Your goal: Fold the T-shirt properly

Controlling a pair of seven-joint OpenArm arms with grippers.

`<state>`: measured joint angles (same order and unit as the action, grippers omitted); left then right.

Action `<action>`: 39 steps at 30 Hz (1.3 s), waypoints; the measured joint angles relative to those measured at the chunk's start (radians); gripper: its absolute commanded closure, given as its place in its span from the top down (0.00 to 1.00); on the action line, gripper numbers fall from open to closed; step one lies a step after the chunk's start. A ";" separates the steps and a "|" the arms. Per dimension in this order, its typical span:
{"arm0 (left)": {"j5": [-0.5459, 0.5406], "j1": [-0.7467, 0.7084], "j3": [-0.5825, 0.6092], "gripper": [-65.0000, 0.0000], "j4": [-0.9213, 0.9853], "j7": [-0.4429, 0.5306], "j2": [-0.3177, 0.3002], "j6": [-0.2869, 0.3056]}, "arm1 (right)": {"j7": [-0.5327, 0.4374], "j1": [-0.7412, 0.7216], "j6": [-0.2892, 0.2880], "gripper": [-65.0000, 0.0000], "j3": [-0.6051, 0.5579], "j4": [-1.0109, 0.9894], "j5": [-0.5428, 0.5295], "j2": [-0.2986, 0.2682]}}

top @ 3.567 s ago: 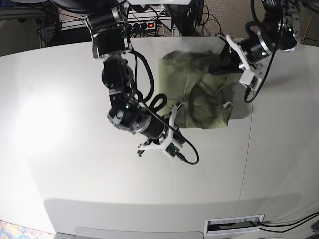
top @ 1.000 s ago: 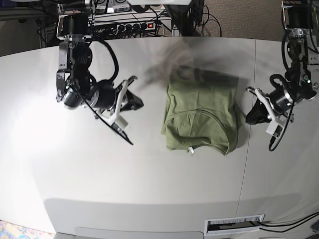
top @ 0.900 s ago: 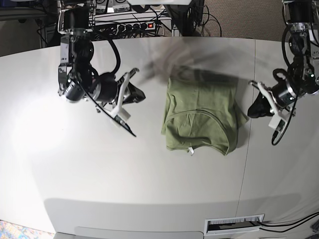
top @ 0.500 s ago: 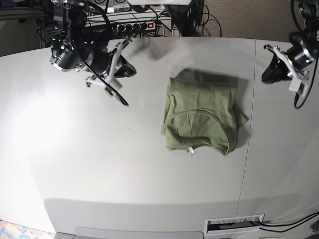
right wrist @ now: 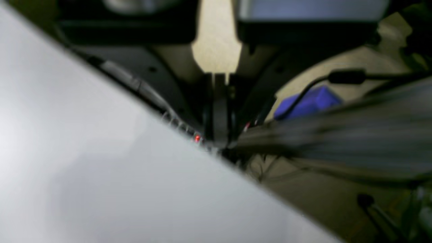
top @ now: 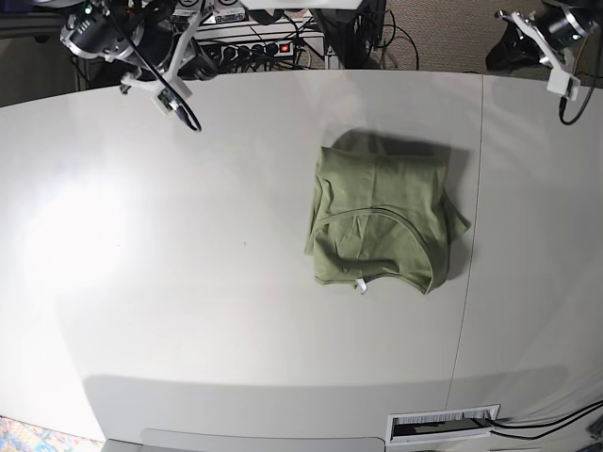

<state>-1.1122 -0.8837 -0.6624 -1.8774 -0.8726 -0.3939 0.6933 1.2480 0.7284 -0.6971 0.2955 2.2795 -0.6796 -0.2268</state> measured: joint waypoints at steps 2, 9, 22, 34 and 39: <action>0.000 -0.042 0.000 0.00 0.000 -0.003 0.000 0.000 | 0.004 0.048 0.000 0.00 0.030 0.000 0.001 0.000; 0.001 -0.200 0.000 0.00 0.000 -0.021 -0.002 0.000 | 0.000 0.223 0.000 0.00 0.077 0.000 0.003 0.000; 0.267 -0.183 0.074 0.00 0.282 0.141 0.085 -0.003 | -0.255 0.344 0.003 0.00 0.072 -0.300 0.182 -0.001; 0.582 0.026 0.420 0.00 0.632 0.431 0.087 -0.009 | -0.338 0.051 0.002 0.00 0.024 -0.883 0.275 -0.030; 0.655 0.106 0.530 0.00 0.707 0.559 0.092 -0.148 | -0.519 -0.080 0.006 0.00 -0.103 -1.092 0.438 -0.090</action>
<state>-0.4568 -0.7780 -0.1322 -1.1706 -0.3138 -0.3023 0.5449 0.7288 0.6483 -0.6914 0.1925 1.1873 -0.2417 -0.3168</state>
